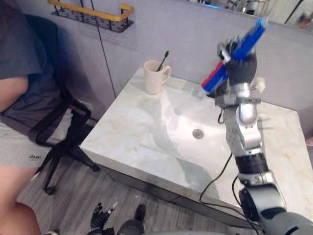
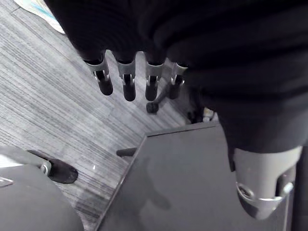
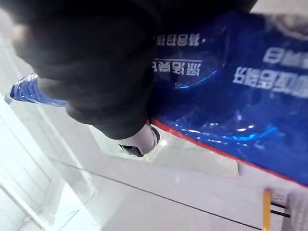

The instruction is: Organize washtable

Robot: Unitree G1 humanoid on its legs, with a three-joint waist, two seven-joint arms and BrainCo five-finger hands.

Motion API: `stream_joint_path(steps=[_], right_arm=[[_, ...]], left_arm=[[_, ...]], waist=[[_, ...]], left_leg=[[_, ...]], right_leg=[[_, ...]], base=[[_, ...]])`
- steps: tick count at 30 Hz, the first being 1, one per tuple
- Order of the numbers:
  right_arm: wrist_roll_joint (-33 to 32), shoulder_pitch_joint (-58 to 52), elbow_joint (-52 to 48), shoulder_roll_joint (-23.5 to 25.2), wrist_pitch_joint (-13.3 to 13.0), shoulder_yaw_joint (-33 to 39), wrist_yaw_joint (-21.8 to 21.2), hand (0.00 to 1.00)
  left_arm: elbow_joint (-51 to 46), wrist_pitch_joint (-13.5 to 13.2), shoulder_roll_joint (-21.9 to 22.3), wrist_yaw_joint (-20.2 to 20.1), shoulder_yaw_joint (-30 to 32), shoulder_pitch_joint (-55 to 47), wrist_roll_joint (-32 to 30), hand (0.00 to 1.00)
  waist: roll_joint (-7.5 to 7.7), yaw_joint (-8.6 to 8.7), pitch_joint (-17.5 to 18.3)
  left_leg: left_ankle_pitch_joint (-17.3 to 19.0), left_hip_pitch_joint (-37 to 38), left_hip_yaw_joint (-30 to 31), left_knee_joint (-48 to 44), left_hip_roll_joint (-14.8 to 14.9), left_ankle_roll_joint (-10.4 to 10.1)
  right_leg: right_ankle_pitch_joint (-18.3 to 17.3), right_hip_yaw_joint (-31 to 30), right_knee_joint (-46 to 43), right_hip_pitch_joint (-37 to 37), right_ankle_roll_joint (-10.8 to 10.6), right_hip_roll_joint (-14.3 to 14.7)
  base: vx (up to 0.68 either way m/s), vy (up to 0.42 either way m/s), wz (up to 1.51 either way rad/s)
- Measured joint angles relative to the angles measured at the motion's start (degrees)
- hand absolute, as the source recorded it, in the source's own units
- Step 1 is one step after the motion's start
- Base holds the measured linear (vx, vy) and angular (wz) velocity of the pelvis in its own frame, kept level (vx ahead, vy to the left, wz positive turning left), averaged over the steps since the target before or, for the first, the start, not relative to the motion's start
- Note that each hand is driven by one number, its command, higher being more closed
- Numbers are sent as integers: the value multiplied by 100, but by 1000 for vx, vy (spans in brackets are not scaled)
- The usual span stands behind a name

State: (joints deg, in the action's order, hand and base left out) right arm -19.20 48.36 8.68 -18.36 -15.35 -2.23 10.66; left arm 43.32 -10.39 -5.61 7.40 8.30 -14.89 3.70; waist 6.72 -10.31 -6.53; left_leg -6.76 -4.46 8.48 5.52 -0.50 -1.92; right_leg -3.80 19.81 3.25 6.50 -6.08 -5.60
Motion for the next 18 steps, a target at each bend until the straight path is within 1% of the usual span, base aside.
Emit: stream_joint_path(steps=[3,5,6,7,8,10,11,12,13,14,15,18], right_arm=[[280,571,309,-69,-4,-4,232,100],[674,1041,486,-91,-5,0,606,100],[758,1122,517,-125,-8,0,690,100],[1032,1276,600,-247,-1,2,897,100],[1137,1343,633,-319,0,4,988,100],[1585,1616,823,-389,29,2,1292,100],[1668,1678,869,-393,46,4,1332,100],[1838,1794,985,-415,66,1,1433,100],[1998,1955,1172,-416,104,-9,1524,100],[2036,2039,1272,-416,117,-15,1558,100],[2126,2188,1435,-436,188,-18,1615,100],[2220,2499,1773,-468,330,-95,1741,100]], left_arm=[[-7,-27,-43,-3,-153,30,1,0],[-26,-33,-87,-2,-188,47,-1,0],[-25,-33,-93,-3,-199,59,-2,0],[-25,-35,-135,1,-229,127,-5,0],[-27,-41,-136,4,-269,169,-5,0],[-27,-94,-160,19,-388,271,-6,0],[-32,-117,-170,19,-398,285,-6,0],[-42,-137,-197,23,-423,316,-6,0],[-51,-143,-198,29,-426,343,-5,0],[-50,-144,-200,29,-428,359,-6,0],[-49,-143,-230,31,-468,389,-6,0],[-48,-147,-270,43,-617,432,-4,0]], waist=[[-2,-37,-48],[9,-57,-196],[12,-76,-207],[6,-123,-275],[2,-166,-322],[-2,-236,-433],[-3,-253,-457],[-3,-315,-494],[-8,-328,-568],[-9,-329,-598],[-9,-326,-626],[-12,-412,-729]], left_leg=[[-29,-132,92,1,-2,-15],[-52,-200,126,0,11,-31],[-57,-237,162,0,15,-38],[-90,-287,241,-1,13,-56],[-101,-302,249,-1,14,-62],[-142,-411,375,-2,20,-80],[-149,-433,393,-2,22,-81],[-161,-483,410,-3,30,-93],[-172,-498,451,-3,30,-105],[-179,-514,477,-3,31,-114],[-199,-589,543,-3,32,-127],[-218,-680,565,-5,54,-146]], right_leg=[[0,67,0,-98,0,18],[0,117,-1,-142,1,41],[0,139,-2,-170,1,47],[0,216,-1,-184,1,59],[-1,246,-1,-186,2,67],[-4,363,0,-242,7,97],[-5,379,0,-255,8,105],[-5,395,1,-297,8,118],[-6,441,2,-294,10,128],[-11,471,3,-296,18,135],[-19,530,3,-340,33,151],[-21,539,3,-428,36,177]], base=[[-13,-14,14],[-31,-15,11],[-25,-21,20],[-11,-20,22],[-15,-22,27],[-19,-19,24],[-18,-20,17],[-15,-17,14],[-17,-15,14],[-19,-17,22],[-16,-16,17],[-4,-5,5]])
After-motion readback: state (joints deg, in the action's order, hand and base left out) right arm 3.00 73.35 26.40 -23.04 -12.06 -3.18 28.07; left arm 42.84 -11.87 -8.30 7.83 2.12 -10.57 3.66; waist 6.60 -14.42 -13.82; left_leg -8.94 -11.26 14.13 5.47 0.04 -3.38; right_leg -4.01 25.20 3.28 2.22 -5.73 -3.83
